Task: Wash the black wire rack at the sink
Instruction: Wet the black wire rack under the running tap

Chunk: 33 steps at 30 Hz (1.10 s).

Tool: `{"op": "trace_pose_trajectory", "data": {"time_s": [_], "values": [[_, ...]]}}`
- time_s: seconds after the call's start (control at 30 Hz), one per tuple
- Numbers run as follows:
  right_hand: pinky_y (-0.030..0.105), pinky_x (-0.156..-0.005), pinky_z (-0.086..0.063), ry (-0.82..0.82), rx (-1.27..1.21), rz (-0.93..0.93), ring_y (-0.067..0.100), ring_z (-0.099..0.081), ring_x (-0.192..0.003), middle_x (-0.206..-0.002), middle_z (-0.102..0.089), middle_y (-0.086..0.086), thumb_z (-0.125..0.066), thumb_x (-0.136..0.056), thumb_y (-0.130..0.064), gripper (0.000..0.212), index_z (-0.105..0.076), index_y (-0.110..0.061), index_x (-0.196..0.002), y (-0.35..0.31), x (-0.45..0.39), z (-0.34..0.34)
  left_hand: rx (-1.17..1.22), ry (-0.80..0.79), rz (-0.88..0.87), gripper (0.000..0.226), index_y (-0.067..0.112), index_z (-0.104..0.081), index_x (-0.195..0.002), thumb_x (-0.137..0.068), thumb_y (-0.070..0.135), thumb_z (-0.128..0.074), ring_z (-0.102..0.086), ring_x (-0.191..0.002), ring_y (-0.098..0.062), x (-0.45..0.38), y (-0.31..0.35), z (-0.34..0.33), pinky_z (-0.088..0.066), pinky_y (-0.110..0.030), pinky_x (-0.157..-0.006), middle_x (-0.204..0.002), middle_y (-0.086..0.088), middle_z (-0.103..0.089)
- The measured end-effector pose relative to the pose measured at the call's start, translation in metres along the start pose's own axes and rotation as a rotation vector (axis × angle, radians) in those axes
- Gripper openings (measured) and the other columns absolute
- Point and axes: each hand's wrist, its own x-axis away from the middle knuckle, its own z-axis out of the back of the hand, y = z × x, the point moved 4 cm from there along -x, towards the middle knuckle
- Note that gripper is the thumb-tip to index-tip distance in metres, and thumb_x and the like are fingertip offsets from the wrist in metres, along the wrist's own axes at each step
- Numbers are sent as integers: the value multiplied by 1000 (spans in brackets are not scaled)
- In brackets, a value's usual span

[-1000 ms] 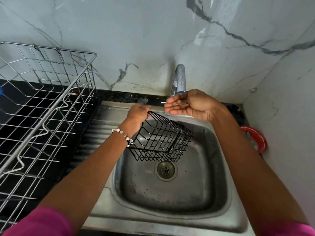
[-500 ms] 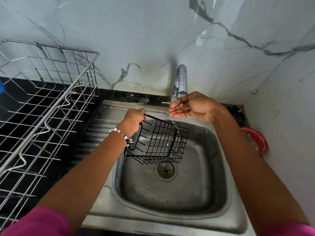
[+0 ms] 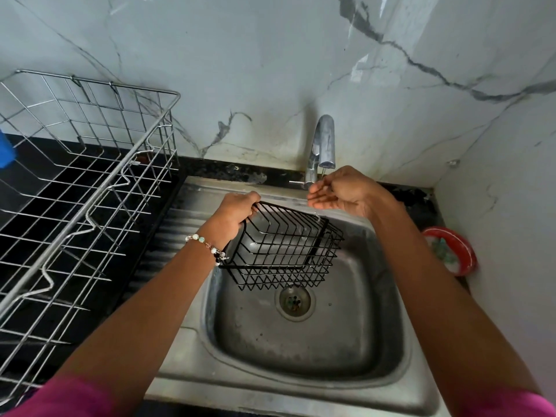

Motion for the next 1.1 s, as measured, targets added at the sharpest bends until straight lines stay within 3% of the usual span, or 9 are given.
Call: {"op": "trace_pose_trajectory", "data": {"time_s": [0.1, 0.27, 0.4, 0.53, 0.67, 0.77, 0.9, 1.0, 1.1], "values": [[40, -88, -55, -132, -208, 14, 35, -68, -99, -104, -65, 31, -34, -94, 13, 30, -60, 14, -107, -3, 2, -4, 18, -12, -41, 23, 11, -57, -68, -90, 17, -62, -47, -52, -9, 1, 2, 2, -37, -11, -38, -64, -2, -54], [38, -86, -56, 44, -49, -3, 35, -67, -98, -109, -63, 31, -41, -94, 8, 22, -61, 12, -100, 2, -4, -1, -5, -28, -77, 26, 12, -56, -65, -89, 17, -64, -43, -51, -10, 3, 1, 3, -36, -19, -49, -60, -1, -51], [40, -85, -56, -100, -220, -4, 36, -68, -96, -102, -66, 31, -34, -93, 14, 29, -61, 14, -105, 2, -2, -6, -4, -15, -82, 24, 12, -57, -66, -87, 20, -66, -43, -49, -11, 2, 0, 3, -36, -22, -53, -60, -1, -51], [38, -84, -57, 59, -100, -18, 34, -68, -94, -104, -64, 29, -46, -92, 7, 17, -62, 12, -97, 12, -8, 5, 12, -6, -100, 26, 13, -55, -63, -86, 20, -67, -41, -49, -11, 1, 0, 3, -35, -23, -52, -59, -2, -50], [40, -85, -56, 165, -39, -68, 28, -68, -88, -100, -65, 25, -46, -93, 5, 16, -61, 10, -97, 31, -14, 21, 53, 19, -134, 31, 13, -54, -58, -85, 19, -68, -39, -44, -7, 0, -4, 10, -34, -18, -46, -55, -1, -49], [31, -62, -54, 287, 225, -71, 18, -57, -73, -90, -61, 14, -56, -91, -3, 23, -55, 4, -112, 48, -15, 27, 97, 31, -130, 31, 13, -54, -59, -85, 20, -69, -38, -42, -6, 0, -11, 14, -33, -15, -43, -55, 0, -48], [51, -86, -50, 255, 297, -135, 32, -49, -115, -125, -50, 12, -73, -82, -18, 50, -50, -3, -124, 66, -11, 15, 157, 43, -84, 27, 14, -56, -62, -85, 21, -70, -39, -50, -10, 0, -22, 15, -33, -22, -52, -59, 0, -49], [44, -74, -57, 259, 201, -102, 28, -50, -107, -131, -45, 12, -77, -77, -10, 56, -48, -8, -124, 69, -13, 14, 195, 45, -26, 24, 13, -58, -65, -85, 20, -68, -40, -51, -11, 1, -31, 16, -32, -23, -52, -60, 0, -51], [37, -65, -58, 309, 344, -33, 25, -54, -96, -126, -50, 14, -78, -75, -10, 54, -52, -6, -122, 68, -18, 13, 150, -21, 68, 24, 12, -56, -66, -89, 18, -62, -36, -40, -9, 2, -40, 15, -31, -22, -45, -54, 0, -48]]}}
